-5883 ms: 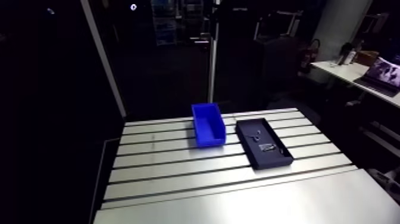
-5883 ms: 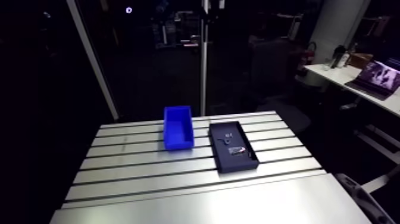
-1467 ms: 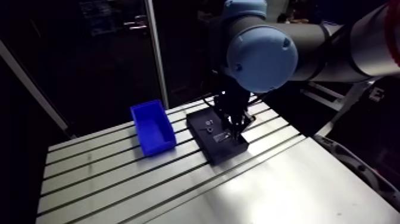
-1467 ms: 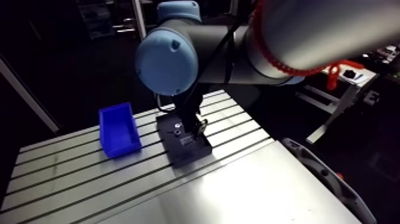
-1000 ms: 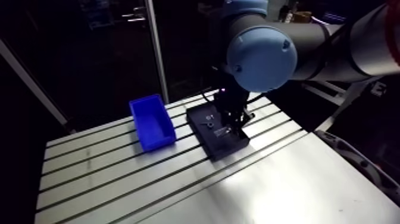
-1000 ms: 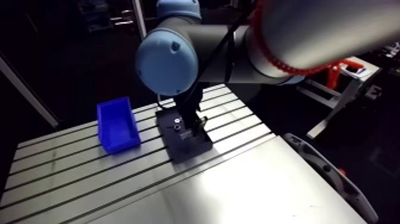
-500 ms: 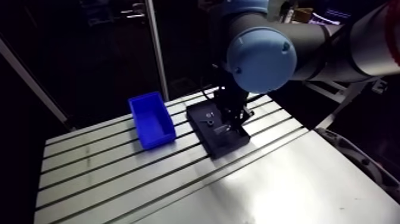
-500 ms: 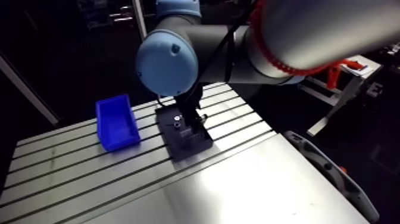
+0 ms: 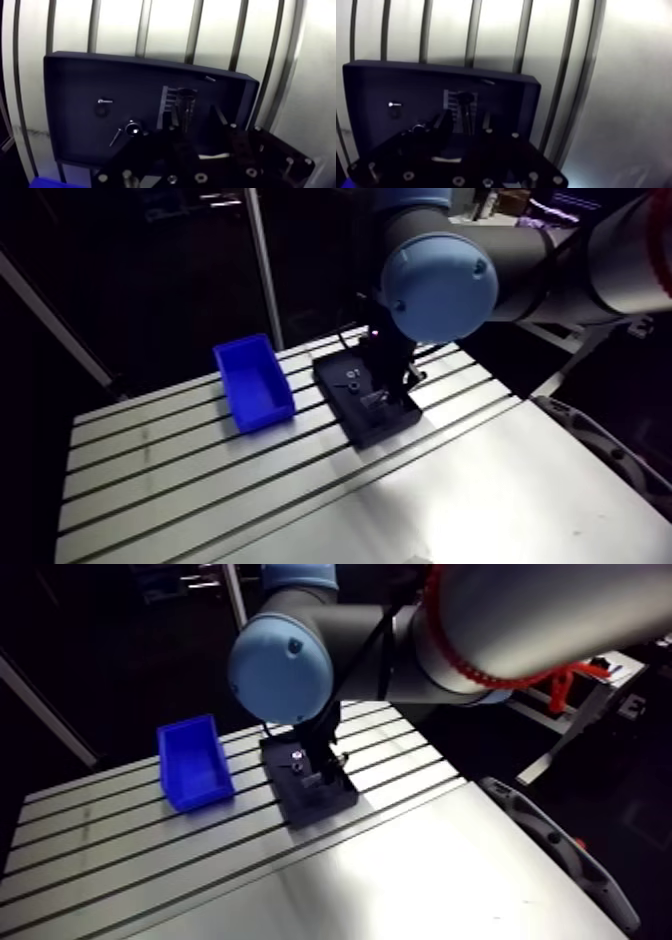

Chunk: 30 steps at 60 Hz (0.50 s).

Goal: Pick up the M10 bolt from the tray and put it into the blue bin.

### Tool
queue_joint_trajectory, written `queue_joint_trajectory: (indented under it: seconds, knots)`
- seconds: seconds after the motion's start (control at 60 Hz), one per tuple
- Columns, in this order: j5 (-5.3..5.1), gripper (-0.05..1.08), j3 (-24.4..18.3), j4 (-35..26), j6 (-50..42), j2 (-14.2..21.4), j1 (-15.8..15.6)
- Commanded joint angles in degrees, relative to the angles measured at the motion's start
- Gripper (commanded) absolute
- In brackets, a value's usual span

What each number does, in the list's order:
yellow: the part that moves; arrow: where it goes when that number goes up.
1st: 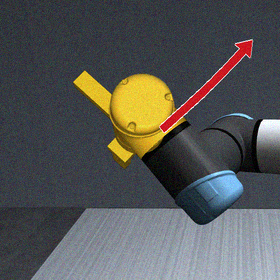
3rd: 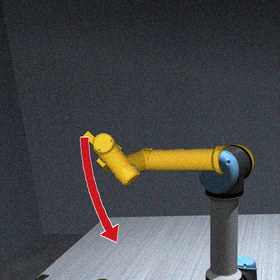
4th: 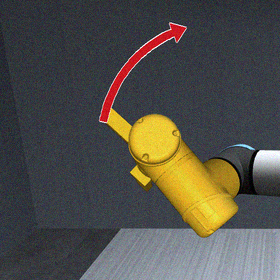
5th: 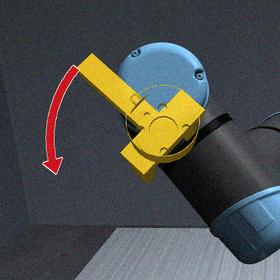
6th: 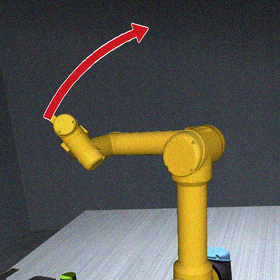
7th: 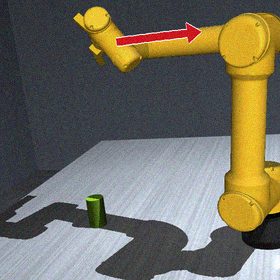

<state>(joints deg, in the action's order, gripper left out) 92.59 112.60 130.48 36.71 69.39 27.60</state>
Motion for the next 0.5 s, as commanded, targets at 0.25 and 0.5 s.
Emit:
queue_joint_trajectory:
  seconds: [0.25, 0.5]
  knots:
    - [0.00, 0.56, 0.13, 1.32, -0.03, -0.98, -0.09]
    - [0.00, 0.56, 0.13, 1.67, -0.11, -1.48, -0.09]
